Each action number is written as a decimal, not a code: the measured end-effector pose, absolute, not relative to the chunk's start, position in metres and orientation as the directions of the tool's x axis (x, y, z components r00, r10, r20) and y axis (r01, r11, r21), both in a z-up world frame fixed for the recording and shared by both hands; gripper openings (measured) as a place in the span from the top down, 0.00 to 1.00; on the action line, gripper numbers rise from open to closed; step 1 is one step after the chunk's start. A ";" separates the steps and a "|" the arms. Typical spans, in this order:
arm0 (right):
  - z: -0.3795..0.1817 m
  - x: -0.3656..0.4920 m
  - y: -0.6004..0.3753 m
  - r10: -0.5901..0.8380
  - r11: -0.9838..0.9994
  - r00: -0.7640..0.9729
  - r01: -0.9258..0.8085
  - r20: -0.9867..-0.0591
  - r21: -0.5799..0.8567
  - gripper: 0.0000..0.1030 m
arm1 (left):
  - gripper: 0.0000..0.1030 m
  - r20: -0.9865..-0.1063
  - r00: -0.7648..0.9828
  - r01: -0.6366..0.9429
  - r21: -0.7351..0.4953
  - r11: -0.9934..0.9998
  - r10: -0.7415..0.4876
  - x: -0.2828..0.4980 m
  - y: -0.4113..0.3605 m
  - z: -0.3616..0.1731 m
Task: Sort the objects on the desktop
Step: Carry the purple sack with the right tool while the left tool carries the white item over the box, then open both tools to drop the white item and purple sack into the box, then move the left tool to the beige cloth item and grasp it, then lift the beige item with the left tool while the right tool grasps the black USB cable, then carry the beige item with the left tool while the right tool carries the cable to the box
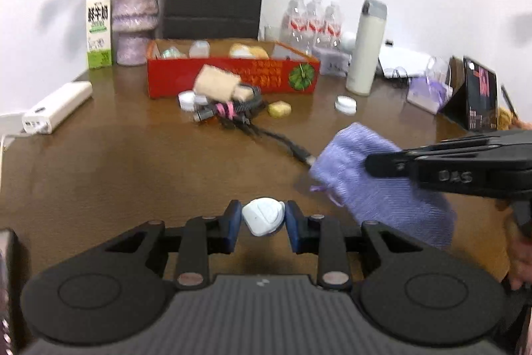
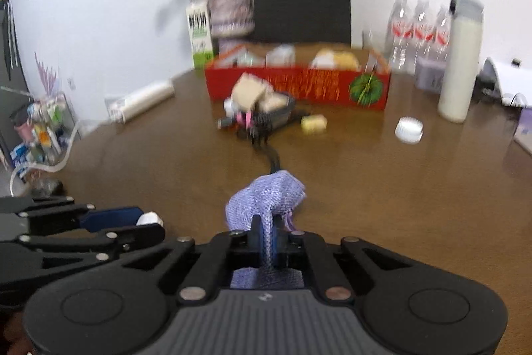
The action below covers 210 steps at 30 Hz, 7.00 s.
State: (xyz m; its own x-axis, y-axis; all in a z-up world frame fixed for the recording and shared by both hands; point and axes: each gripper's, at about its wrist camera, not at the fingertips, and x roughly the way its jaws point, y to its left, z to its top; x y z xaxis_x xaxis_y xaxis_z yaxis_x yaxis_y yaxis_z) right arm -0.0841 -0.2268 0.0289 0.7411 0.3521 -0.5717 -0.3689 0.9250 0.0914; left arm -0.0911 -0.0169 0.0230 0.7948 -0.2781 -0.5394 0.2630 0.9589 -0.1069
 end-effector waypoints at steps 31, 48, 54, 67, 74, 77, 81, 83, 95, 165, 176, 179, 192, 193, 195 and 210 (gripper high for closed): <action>0.054 0.321 -0.149 0.359 0.933 0.615 -0.216 -0.703 0.287 0.42 | 0.12 -0.703 0.703 0.244 0.097 0.965 -0.107 0.283 0.009 0.094; 0.098 0.156 -0.241 0.299 0.952 0.755 -0.192 -0.584 0.240 0.12 | 0.00 -0.619 0.785 0.042 0.082 0.996 0.018 0.130 -0.011 0.124; 0.052 0.062 -0.247 0.227 0.974 0.771 -0.186 -0.596 0.131 0.12 | 0.00 -0.554 0.832 0.055 0.007 0.998 -0.041 0.033 -0.035 0.063; -0.003 -0.057 -0.259 0.221 0.975 0.798 -0.199 -0.561 0.101 0.12 | 0.00 -0.613 0.790 0.052 0.025 0.998 -0.026 -0.041 -0.037 0.000; -0.010 -0.054 -0.264 0.232 0.973 0.777 -0.173 -0.585 0.156 0.12 | 0.00 -0.616 0.787 -0.008 -0.029 1.000 -0.012 -0.042 -0.030 -0.003; -0.010 -0.057 -0.258 0.212 0.977 0.790 -0.181 -0.576 0.113 0.12 | 0.00 -0.605 0.796 0.026 0.004 1.000 -0.018 -0.043 -0.036 -0.002; -0.008 -0.056 -0.256 0.222 0.975 0.788 -0.200 -0.575 0.102 0.12 | 0.00 -0.595 0.803 0.061 0.006 0.998 -0.046 -0.044 -0.039 -0.002; -0.003 -0.051 -0.256 0.233 0.972 0.790 -0.210 -0.566 0.107 0.12 | 0.00 -0.599 0.797 0.084 -0.016 0.996 -0.077 -0.038 -0.036 -0.001; 0.035 0.055 -0.240 0.266 0.964 0.827 -0.235 -0.494 0.127 0.19 | 0.00 -0.535 0.844 0.003 -0.074 0.997 -0.042 0.091 -0.030 0.035; 0.006 0.026 -0.207 0.356 0.910 0.719 -0.411 -0.596 0.047 0.69 | 0.85 -0.599 0.742 0.282 -0.128 0.951 -0.301 -0.028 -0.035 -0.004; -0.004 0.029 -0.200 0.360 0.907 0.672 -0.413 -0.647 0.075 1.00 | 0.92 -0.560 0.776 0.250 -0.150 0.956 -0.291 -0.044 -0.024 0.003; 0.002 0.002 -0.203 0.365 0.905 0.668 -0.417 -0.648 0.080 1.00 | 0.91 -0.566 0.779 0.217 -0.162 0.963 -0.271 -0.046 -0.019 0.002; 0.013 -0.001 -0.199 0.366 0.897 0.706 -0.442 -0.606 0.027 0.52 | 0.92 -0.575 0.784 0.173 -0.163 0.971 -0.236 -0.046 -0.010 0.001; 0.010 0.009 -0.191 0.369 0.893 0.703 -0.449 -0.608 0.022 0.52 | 0.92 -0.576 0.784 0.167 -0.160 0.973 -0.229 -0.046 -0.010 0.002; 0.004 0.031 -0.180 0.370 0.891 0.701 -0.453 -0.609 0.019 0.52 | 0.92 -0.574 0.789 0.158 -0.156 0.975 -0.220 -0.044 -0.007 0.004; 0.065 -0.039 -0.211 0.228 0.944 0.875 -0.305 -0.426 -0.121 0.97 | 0.91 -0.547 0.807 0.165 -0.152 0.974 -0.222 -0.043 -0.014 0.015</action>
State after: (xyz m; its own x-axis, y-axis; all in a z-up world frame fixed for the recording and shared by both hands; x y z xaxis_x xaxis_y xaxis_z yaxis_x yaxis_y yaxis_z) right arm -0.0392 -0.2110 0.0654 0.8753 0.2283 -0.4264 -0.3054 0.9445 -0.1212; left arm -0.0430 -0.0141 0.0153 0.8068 -0.2221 -0.5475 0.1648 0.9745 -0.1524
